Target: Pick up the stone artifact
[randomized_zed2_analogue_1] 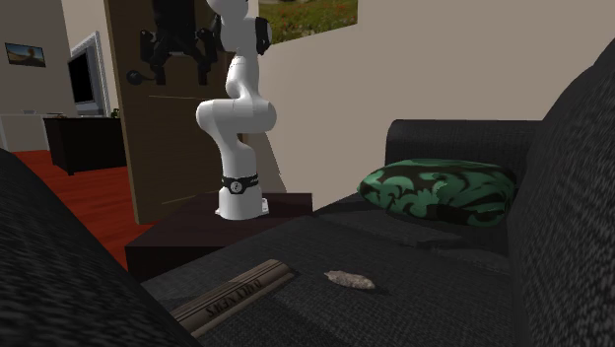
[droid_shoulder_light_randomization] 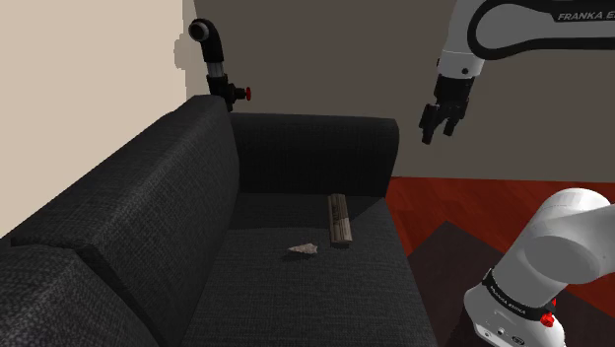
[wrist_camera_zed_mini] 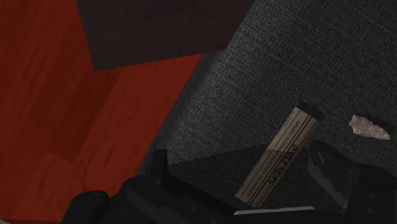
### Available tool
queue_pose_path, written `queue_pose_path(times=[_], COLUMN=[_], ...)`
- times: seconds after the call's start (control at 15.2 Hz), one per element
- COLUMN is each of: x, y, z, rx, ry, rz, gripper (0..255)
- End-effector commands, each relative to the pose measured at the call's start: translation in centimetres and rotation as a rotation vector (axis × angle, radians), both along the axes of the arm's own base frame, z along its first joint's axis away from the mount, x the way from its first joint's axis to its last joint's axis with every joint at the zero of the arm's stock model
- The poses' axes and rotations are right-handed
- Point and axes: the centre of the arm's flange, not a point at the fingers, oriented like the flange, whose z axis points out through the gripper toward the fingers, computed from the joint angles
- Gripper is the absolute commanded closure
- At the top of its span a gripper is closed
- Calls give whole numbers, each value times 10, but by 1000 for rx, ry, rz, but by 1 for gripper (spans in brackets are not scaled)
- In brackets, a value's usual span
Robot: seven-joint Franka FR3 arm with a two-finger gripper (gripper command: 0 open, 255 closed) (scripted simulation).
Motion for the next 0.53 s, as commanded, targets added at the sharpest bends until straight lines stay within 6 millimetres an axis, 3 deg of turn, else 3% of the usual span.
queue_pose_path(times=[0.0, 0.46], x=[0, 29], y=[0, 52], z=[0, -66], rx=[0, 10], ry=[0, -49], rz=[0, 127], gripper=[0, 0])
